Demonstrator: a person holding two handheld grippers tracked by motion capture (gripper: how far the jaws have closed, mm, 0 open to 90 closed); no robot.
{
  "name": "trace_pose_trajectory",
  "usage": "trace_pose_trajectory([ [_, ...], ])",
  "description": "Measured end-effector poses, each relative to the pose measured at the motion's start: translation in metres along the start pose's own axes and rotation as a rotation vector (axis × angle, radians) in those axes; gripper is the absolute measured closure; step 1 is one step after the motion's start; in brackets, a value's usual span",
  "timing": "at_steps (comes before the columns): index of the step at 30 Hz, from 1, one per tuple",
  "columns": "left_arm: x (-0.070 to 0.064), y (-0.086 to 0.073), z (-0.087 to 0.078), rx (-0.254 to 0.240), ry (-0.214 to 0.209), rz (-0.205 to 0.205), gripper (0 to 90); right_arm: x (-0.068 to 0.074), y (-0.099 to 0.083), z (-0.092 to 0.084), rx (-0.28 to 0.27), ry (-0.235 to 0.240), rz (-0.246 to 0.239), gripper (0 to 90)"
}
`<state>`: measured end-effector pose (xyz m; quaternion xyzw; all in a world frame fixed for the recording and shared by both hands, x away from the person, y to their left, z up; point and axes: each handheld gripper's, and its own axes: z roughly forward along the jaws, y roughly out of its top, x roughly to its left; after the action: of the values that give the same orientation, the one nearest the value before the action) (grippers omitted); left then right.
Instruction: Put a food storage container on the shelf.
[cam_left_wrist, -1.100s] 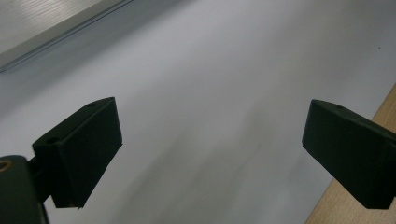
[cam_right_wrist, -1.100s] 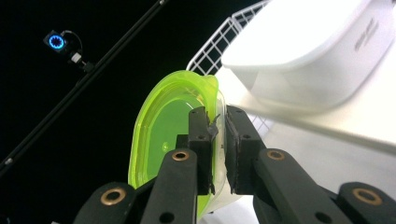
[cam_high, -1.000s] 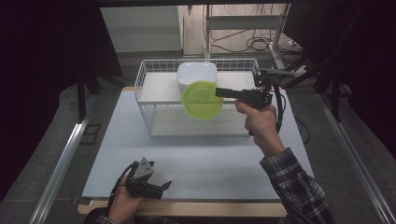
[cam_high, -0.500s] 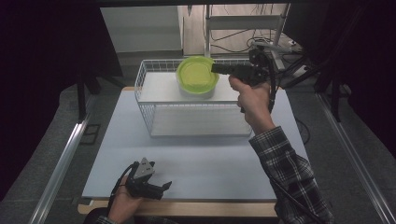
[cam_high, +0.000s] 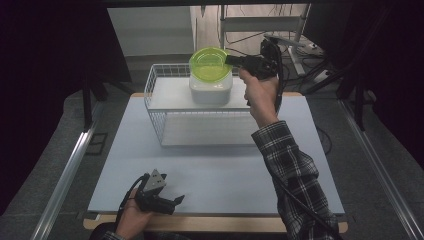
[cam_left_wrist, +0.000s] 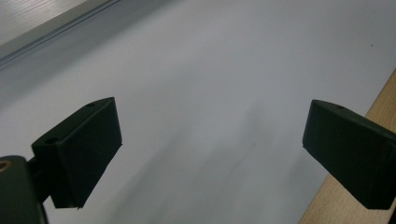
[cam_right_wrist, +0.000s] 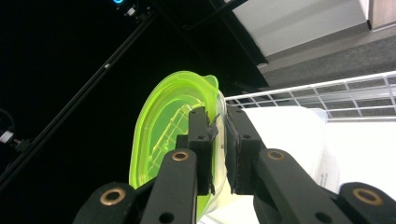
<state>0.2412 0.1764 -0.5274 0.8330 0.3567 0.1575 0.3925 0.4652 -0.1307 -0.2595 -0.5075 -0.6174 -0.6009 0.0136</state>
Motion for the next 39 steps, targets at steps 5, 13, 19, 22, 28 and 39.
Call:
trace_pose_trajectory([
  [5, 0.0, 0.0, 0.001, 0.002, -0.003, 0.002, 4.3, -0.003, 0.0, 0.008, -0.01, -0.01, 0.027, 82.0],
  [13, 0.0, 0.0, 0.001, 0.007, -0.006, 0.004, 4.3, -0.006, 0.001, 0.016, -0.021, -0.018, 0.043, 80.7],
  [19, -0.001, 0.0, 0.002, 0.012, -0.007, 0.005, 4.3, -0.004, 0.0, 0.019, -0.022, -0.066, 0.006, 73.9],
  [22, 0.0, 0.0, 0.002, 0.017, -0.006, 0.008, 4.3, -0.005, 0.0, 0.02, -0.018, -0.07, 0.004, 73.3],
  [28, -0.001, 0.0, 0.002, 0.019, -0.005, 0.009, 4.3, -0.009, 0.0, 0.02, -0.013, -0.072, 0.004, 67.5],
  [39, 0.0, 0.0, 0.001, 0.019, 0.0, 0.009, 4.3, -0.018, 0.002, 0.01, -0.014, -0.047, -0.057, 48.4],
])
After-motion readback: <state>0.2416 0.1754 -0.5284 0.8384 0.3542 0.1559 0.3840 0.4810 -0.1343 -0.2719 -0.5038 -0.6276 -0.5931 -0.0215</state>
